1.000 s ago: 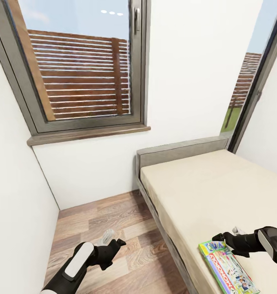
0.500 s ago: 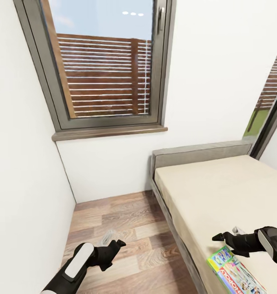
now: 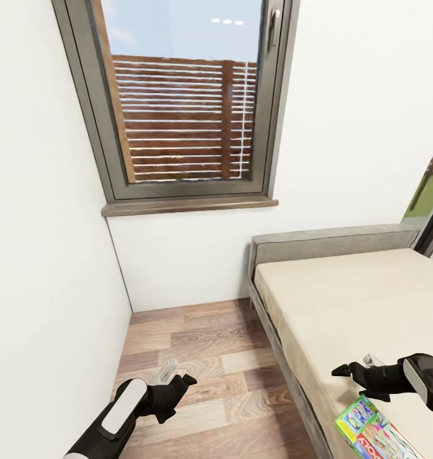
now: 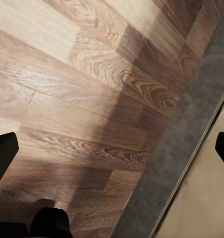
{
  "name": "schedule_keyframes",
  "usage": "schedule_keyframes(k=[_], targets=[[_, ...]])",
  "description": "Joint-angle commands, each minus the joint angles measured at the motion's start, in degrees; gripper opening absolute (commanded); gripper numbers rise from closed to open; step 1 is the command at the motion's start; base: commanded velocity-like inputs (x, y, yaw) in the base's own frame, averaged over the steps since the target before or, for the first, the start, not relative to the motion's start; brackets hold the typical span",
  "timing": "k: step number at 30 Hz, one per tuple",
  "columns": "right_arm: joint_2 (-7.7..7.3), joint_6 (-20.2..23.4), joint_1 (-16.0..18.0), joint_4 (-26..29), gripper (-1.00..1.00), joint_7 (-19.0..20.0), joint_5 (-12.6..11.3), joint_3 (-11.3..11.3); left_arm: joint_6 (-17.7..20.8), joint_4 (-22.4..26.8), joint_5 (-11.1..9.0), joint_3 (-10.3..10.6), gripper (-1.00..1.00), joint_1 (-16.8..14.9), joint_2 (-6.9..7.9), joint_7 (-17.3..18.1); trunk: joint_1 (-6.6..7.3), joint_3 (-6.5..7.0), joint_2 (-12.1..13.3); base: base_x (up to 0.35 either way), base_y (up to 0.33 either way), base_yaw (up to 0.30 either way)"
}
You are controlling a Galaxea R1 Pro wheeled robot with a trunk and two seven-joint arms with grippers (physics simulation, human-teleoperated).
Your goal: Put all the toys in the child's room - the three board games (two on the bed and one on the table), the two jigsaw puzzles on the table, and the tennis ball on the table - inside the toy box on the table in the child's room.
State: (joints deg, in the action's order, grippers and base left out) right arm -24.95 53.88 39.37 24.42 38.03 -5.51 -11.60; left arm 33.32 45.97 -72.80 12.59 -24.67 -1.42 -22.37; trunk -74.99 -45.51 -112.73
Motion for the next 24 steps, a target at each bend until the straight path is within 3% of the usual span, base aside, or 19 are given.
schedule_keyframes(k=[1, 24], targets=[[0.0, 0.43, 0.02, 0.02, 1.0, -0.22, -0.47, -0.15, -0.01, 0.09, -0.6, 0.07, 1.0, -0.03, 0.01, -0.57, 0.01, -0.06, -0.03, 0.0, 0.0, 0.036], [-0.01, 0.4, 0.08, 0.06, 1.0, -0.19, -0.39, -0.18, -0.01, 0.09, -0.45, 0.21, 1.0, 0.1, -0.1, 0.8, 0.01, -0.06, -0.03, 0.0, 0.0, 0.011]])
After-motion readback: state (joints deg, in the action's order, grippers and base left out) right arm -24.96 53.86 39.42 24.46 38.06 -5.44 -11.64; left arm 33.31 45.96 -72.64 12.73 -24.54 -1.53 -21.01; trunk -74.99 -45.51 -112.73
